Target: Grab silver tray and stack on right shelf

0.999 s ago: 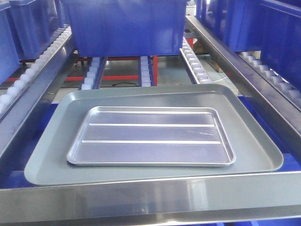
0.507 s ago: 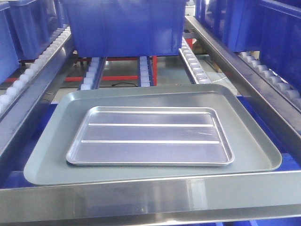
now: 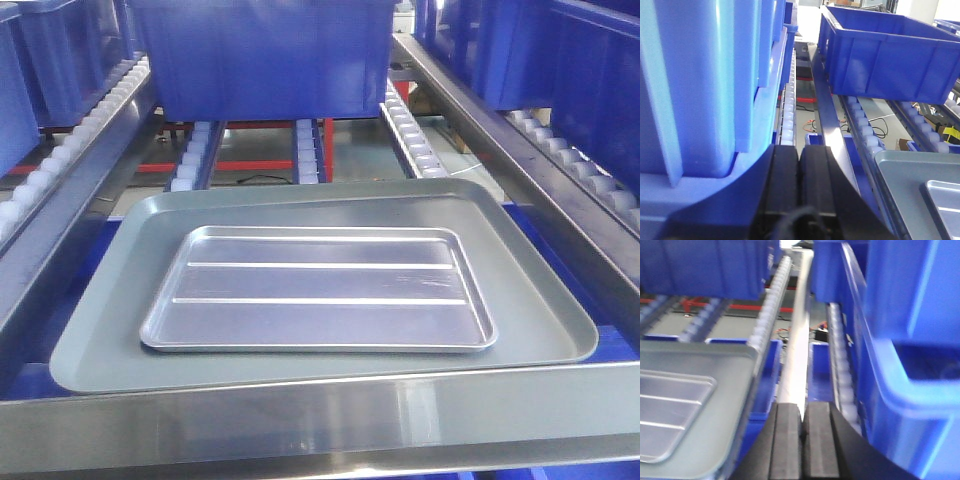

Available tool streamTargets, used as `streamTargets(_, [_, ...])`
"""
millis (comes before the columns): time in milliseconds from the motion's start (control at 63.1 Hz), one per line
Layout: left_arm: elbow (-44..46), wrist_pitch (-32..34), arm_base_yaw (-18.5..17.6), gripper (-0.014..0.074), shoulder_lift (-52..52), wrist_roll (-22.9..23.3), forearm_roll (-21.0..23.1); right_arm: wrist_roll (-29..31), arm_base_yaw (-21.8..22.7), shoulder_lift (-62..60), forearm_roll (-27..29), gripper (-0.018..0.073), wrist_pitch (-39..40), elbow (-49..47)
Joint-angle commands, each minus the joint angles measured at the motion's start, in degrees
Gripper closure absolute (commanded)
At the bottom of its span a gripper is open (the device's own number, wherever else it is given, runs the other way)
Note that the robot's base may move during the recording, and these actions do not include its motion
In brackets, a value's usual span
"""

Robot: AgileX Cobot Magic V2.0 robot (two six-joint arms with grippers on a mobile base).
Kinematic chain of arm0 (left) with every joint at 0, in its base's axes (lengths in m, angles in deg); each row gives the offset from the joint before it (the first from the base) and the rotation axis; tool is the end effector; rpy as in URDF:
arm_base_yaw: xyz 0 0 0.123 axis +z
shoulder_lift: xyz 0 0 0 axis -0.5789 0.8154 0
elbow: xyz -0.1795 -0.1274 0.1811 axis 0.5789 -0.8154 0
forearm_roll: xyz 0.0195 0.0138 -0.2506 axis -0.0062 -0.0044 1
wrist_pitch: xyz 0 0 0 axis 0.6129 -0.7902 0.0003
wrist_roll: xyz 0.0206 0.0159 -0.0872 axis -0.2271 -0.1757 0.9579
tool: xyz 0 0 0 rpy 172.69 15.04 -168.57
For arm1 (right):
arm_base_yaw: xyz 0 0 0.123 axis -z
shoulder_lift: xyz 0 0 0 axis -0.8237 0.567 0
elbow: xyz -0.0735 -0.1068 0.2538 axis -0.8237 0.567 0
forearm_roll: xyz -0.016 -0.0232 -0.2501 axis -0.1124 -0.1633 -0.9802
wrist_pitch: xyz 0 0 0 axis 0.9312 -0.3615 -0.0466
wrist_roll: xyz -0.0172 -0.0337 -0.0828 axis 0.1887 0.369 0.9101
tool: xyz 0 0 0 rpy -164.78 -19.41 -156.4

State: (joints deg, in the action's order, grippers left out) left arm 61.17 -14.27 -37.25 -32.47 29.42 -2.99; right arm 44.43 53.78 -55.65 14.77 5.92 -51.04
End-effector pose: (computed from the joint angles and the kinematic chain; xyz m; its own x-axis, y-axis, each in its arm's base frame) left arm 0.0561 -0.0019 0.2069 0.1032 -0.0636 -0.9926 0.0394 0.9974 -0.0598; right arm 0.0559 0.0019 0.2006 -0.0357 -0.0030 -0.9994 -0.0320 0.9995 -0.0019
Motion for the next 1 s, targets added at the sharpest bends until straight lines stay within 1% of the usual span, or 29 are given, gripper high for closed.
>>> streamTargets(0, [-1.1,4.7,-0.3,0.0688,-0.8,-0.1,0.1,0.2,1.8,-1.3,0.9,0.0503,9.1,0.4])
streamTargets(143, [-1.1,4.7,-0.3,0.0688,-0.8,-0.1,0.1,0.2,3.5,-1.3,0.9,0.0503,9.8,0.3])
streamTargets(983, [-1.1,4.7,-0.3,0.0688,-0.8,-0.1,0.1,0.2,3.5,-1.3,0.9,0.0503,9.7,0.3])
